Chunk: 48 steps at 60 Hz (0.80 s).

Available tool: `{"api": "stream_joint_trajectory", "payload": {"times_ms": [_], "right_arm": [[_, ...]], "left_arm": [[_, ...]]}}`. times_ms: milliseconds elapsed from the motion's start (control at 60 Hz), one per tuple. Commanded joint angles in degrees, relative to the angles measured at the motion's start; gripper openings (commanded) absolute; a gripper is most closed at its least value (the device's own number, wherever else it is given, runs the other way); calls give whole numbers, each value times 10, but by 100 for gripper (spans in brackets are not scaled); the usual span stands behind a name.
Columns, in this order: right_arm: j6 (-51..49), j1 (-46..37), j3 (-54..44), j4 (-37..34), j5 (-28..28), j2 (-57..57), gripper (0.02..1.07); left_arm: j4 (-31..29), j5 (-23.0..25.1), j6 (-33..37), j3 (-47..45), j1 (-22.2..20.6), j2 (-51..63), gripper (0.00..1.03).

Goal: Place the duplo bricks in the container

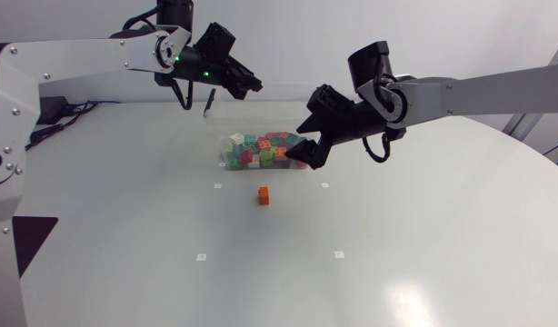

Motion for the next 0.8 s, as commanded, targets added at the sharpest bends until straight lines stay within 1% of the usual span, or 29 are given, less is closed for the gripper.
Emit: {"api": "stream_joint_trajectory", "payload": {"times_ms": [0,33,50,183,267,417,600,717,783], "right_arm": [[-33,4,-2,-22,-8,1,95],[-38,7,2,-29,-10,5,95],[-41,7,5,-34,-10,8,95],[-66,11,29,-65,-12,33,95],[-90,13,51,-100,-12,54,95],[-128,20,90,-163,-17,79,95],[-149,27,120,-200,-17,102,95],[-165,30,144,-232,-17,124,95],[-170,31,154,-241,-17,132,95]], "left_arm": [[-11,-8,-12,30,-2,21,83],[-12,-19,-11,30,-2,21,96],[-13,-22,-11,31,-2,21,99],[-28,-22,-11,35,0,14,99],[-31,-27,-13,26,2,-2,99],[-31,-47,-14,-22,2,-51,99],[-32,-62,-11,-86,5,-111,99],[-61,-67,3,-111,7,-136,99],[-68,-67,10,-130,9,-152,99]]}}
